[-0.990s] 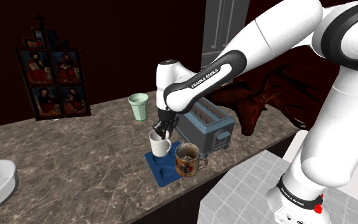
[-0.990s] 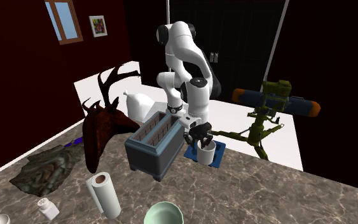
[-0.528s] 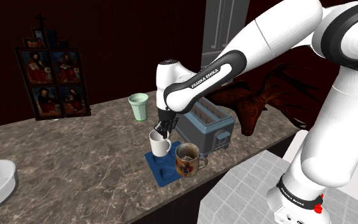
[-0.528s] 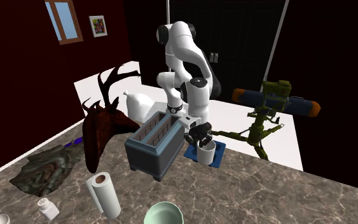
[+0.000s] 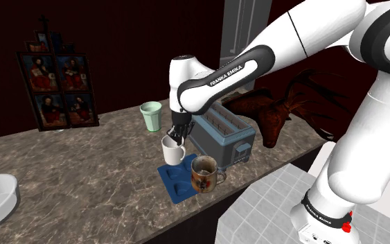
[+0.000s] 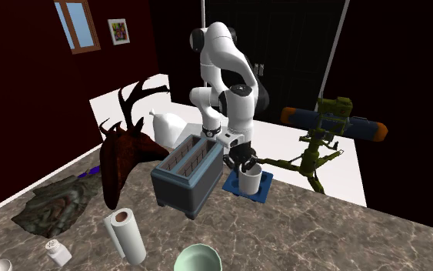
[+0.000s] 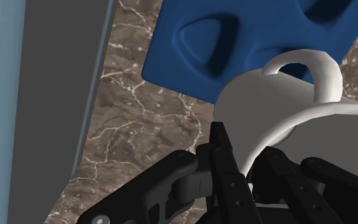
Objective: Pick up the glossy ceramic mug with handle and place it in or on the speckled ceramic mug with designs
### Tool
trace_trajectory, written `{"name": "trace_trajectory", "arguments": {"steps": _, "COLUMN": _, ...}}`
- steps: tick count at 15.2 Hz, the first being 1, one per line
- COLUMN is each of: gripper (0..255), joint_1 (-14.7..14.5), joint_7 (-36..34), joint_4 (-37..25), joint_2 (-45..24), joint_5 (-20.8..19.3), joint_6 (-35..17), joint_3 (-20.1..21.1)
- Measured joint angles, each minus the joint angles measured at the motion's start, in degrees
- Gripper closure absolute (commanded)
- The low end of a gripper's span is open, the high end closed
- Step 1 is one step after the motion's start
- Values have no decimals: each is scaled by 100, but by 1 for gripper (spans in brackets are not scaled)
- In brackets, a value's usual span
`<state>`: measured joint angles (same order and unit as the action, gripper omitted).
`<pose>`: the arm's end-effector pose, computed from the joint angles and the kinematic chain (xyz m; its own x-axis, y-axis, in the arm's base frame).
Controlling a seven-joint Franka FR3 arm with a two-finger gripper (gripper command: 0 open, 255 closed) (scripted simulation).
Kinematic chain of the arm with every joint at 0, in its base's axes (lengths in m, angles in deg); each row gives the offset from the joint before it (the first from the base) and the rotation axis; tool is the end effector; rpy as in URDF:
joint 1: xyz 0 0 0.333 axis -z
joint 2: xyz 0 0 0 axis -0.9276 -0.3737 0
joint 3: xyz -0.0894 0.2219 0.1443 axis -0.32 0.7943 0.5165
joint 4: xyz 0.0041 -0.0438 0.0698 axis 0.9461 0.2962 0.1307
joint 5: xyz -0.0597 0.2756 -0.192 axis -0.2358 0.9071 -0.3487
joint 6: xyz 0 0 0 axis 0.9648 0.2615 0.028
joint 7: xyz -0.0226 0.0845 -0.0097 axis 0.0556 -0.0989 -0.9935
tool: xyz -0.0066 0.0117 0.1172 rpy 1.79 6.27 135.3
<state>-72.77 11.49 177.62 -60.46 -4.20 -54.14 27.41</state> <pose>0.4563 0.1980 0.3630 0.9977 0.0580 0.0359 0.0598 -0.9968 -0.0523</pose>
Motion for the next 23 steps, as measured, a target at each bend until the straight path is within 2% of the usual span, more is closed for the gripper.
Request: {"name": "trace_trajectory", "arguments": {"steps": 23, "gripper": 255, "joint_1": 33, "joint_7": 90, "joint_4": -1159, "joint_2": 624, "joint_5": 181, "joint_6": 1758, "joint_3": -47}}
